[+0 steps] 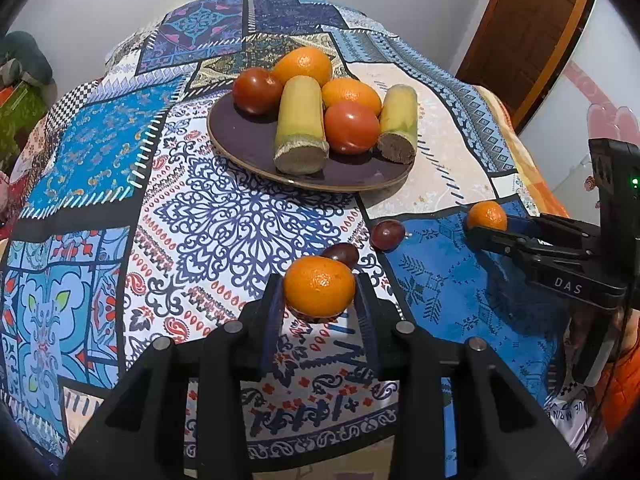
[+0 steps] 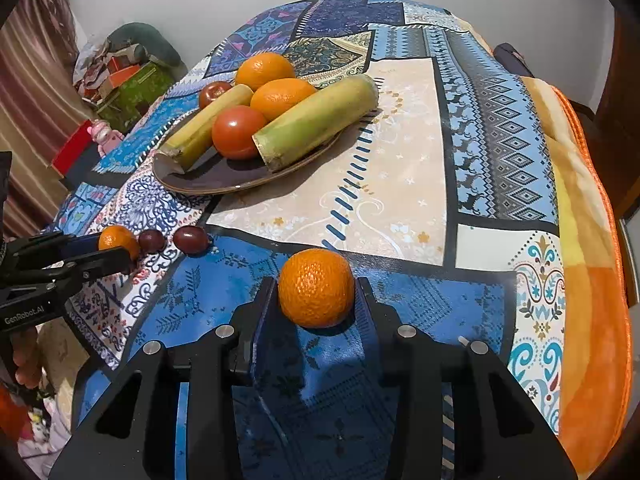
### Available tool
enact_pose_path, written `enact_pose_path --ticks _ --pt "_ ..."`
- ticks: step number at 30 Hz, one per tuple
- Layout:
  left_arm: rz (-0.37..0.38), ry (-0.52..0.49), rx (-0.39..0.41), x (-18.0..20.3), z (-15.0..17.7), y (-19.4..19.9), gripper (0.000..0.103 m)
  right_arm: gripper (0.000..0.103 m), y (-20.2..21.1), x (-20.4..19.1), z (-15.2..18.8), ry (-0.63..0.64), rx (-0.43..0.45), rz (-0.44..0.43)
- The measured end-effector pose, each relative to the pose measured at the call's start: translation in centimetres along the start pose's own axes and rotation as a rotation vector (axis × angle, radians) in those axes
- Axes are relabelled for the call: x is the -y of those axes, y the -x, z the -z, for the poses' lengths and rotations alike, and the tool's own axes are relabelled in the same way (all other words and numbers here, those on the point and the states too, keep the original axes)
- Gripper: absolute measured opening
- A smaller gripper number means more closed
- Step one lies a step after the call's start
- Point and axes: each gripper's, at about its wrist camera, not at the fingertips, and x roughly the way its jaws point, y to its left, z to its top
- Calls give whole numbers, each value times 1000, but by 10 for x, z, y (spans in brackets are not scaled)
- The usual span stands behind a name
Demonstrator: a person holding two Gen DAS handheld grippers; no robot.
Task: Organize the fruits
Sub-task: 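Grasp a small orange with the right tool while the left tool grasps another, then carry both small oranges onto the purple plate and open both tools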
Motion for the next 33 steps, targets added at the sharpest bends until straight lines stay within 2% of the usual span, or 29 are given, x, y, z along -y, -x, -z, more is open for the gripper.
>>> enact_pose_path --ticks 17,33 --pt "-31 9 122 -20 -38 34 35 35 1 -45 -41 66 88 -75" --pt "-50 41 127 -45 -77 8 35 35 -34 -70 -65 115 58 -98"
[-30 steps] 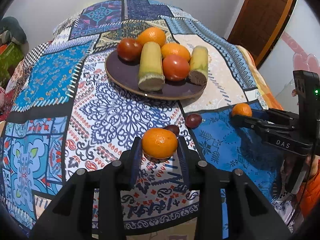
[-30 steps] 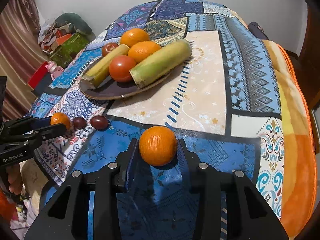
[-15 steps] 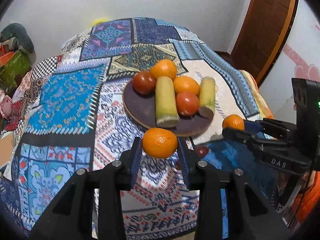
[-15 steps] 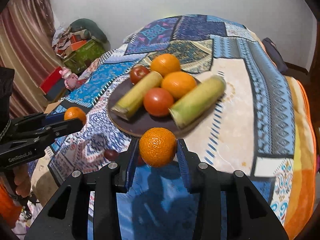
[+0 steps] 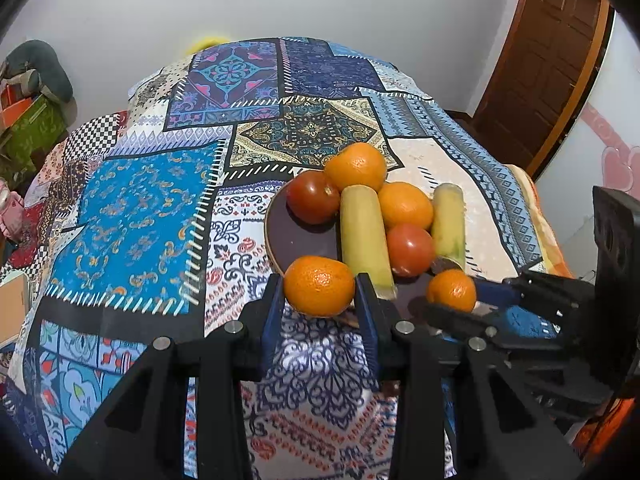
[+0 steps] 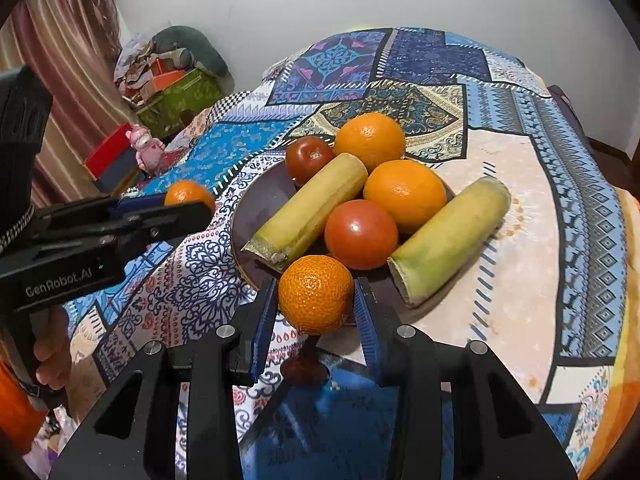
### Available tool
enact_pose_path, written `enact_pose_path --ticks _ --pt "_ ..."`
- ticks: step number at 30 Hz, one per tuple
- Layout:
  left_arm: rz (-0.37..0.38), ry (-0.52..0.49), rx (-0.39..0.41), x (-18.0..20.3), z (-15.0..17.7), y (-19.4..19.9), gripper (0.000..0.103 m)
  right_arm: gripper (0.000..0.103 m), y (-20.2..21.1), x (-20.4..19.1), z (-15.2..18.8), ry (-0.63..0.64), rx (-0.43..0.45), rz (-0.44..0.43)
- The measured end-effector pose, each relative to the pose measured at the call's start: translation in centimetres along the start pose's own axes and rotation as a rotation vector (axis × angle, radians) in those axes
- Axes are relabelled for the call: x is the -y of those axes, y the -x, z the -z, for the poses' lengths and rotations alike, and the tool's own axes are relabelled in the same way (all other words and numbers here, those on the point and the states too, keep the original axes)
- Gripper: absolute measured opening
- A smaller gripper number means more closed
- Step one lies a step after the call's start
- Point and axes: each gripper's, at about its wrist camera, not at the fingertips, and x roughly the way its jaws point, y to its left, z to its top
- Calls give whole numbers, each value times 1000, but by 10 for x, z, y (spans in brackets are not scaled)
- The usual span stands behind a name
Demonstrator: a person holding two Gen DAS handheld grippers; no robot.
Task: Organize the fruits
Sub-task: 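Carry both small oranges onto the purple plate and open both tools, then grasp a dark red plum with the right tool while the left tool grasps another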
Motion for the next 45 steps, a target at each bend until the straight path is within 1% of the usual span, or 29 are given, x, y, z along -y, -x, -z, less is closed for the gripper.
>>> enact_pose_path --ticks 10,17,20,28,34,39,45 --pt "4 -1 -38 -3 -9 -30 35 35 -13 1 -1 -14 -28 -14" --pt "15 4 -70 -1 -11 -45 35 36 -16 3 -1 -24 -36 -18" --pt "8 9 -69 -1 -11 -47 35 37 -17 3 -1 -23 -38 -16" --pt "12 -4 -42 4 -10 -31 39 37 -7 2 -1 -12 -12 13" --pt "23 -10 -33 8 -1 -10 42 41 11 0 1 13 17 35" --pt "38 -12 -50 13 15 3 43 41 23 1 7 22 19 48" --pt "49 -24 -82 22 35 6 43 41 31 6 20 15 -1 59"
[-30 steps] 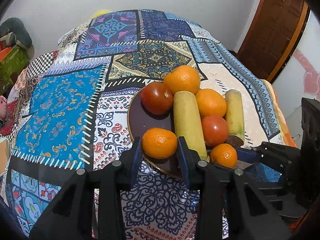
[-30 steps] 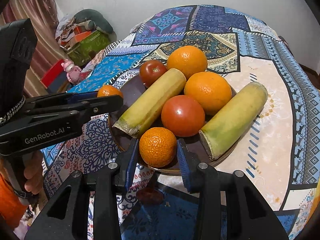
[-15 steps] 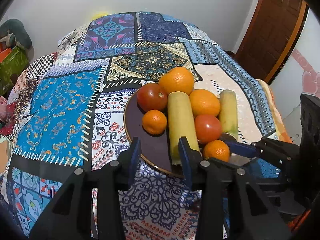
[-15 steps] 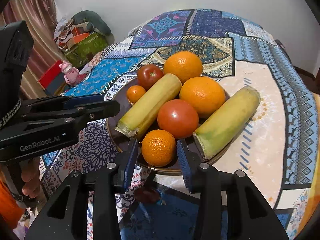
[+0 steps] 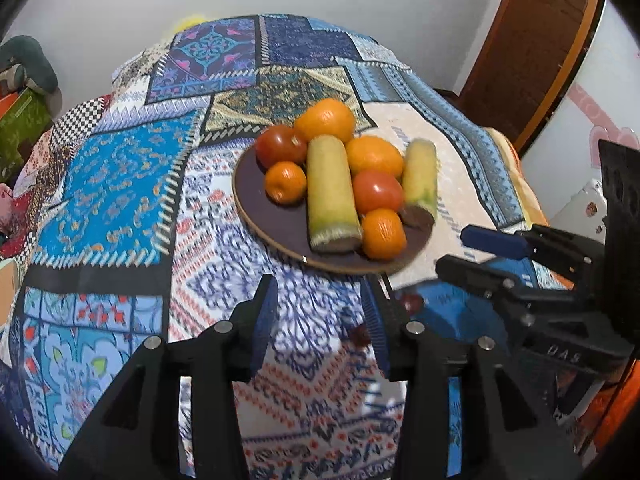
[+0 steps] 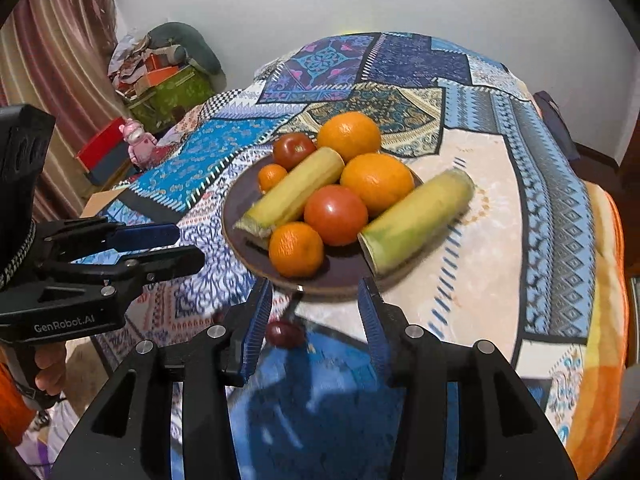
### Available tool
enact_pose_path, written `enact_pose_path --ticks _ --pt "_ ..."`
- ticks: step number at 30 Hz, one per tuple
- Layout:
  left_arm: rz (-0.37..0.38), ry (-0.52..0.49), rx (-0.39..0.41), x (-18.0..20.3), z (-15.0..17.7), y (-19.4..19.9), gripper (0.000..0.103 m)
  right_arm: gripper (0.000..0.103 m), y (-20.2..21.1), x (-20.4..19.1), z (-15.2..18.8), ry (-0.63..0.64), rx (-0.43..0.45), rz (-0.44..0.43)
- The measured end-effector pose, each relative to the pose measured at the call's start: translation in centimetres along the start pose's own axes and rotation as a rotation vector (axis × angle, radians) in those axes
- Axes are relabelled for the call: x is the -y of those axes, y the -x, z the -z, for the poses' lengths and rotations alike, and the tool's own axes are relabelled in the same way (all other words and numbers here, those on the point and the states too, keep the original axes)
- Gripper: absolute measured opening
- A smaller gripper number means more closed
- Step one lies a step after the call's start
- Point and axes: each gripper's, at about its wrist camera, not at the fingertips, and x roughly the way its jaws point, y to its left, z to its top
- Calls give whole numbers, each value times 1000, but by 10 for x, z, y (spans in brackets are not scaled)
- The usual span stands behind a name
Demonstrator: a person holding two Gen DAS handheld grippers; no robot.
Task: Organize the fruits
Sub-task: 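Grasp a dark red plum with the right tool while the left tool grasps another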
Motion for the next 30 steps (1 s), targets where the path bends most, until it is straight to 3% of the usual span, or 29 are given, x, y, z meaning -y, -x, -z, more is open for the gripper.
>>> enact_pose_path --ticks 11,19,22,24,26,30 --pt "27 2 -86 19 28 -18 43 41 1 3 22 -4 -41 -21" --pt "21 -50 -88 35 28 -29 42 41 -8 1 27 -14 -60 -54" --pt "19 -63 -88 37 25 -33 36 40 -13 -1 27 -10 -69 -61" --pt "15 -64 -94 36 24 -38 22 40 -18 -4 27 -5 -76 -65" --pt "29 -55 -90 33 23 -38 22 33 -22 -7 26 5 -84 -74" --pt "17 -43 -58 25 23 -29 22 32 -30 -14 24 26 -96 -66"
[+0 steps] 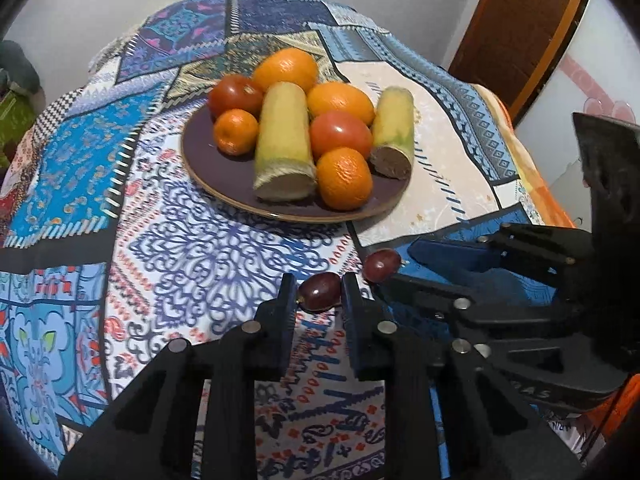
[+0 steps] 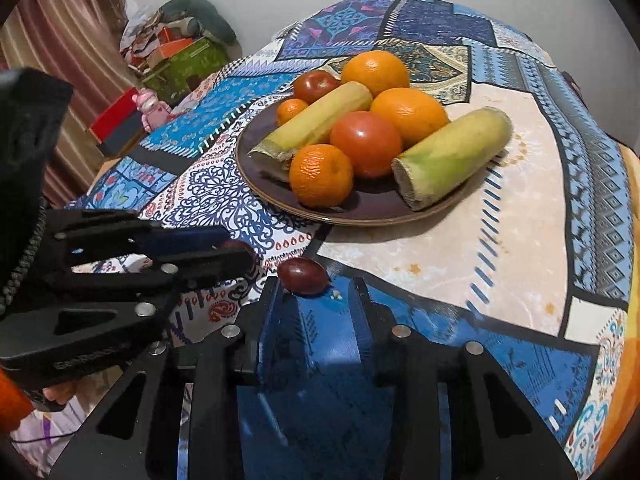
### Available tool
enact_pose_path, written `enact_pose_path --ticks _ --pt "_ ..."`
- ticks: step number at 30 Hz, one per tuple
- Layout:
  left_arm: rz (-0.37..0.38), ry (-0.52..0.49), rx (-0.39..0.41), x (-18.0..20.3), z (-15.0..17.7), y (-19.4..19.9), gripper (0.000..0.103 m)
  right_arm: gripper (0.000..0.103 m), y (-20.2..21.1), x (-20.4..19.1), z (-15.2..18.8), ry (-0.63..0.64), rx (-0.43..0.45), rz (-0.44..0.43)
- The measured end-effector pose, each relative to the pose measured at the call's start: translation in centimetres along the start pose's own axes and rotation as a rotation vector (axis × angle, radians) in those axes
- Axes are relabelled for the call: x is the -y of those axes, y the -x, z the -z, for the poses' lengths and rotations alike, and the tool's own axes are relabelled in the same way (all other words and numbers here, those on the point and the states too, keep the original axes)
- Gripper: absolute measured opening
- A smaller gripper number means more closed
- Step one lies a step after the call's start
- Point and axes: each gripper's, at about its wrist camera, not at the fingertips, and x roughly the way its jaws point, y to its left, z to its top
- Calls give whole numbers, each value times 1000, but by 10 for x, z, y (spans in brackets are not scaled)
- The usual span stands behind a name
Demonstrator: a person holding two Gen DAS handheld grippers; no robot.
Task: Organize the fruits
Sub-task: 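Grasp a dark red plum with the right tool while the left tool grasps another, then lower both dark plums onto the purple plate and open both tools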
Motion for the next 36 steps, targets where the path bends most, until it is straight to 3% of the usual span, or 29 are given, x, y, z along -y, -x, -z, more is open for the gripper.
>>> enact_pose_path --ticks 14,27,36 --pt "-13 44 32 -22 0 15 22 26 1 -5 -6 11 22 23" --pt "-34 67 143 -35 -32 47 22 26 36 9 -28 -23 147 59" --pt "-45 71 155 -40 -51 39 22 26 29 13 -42 -21 168 87"
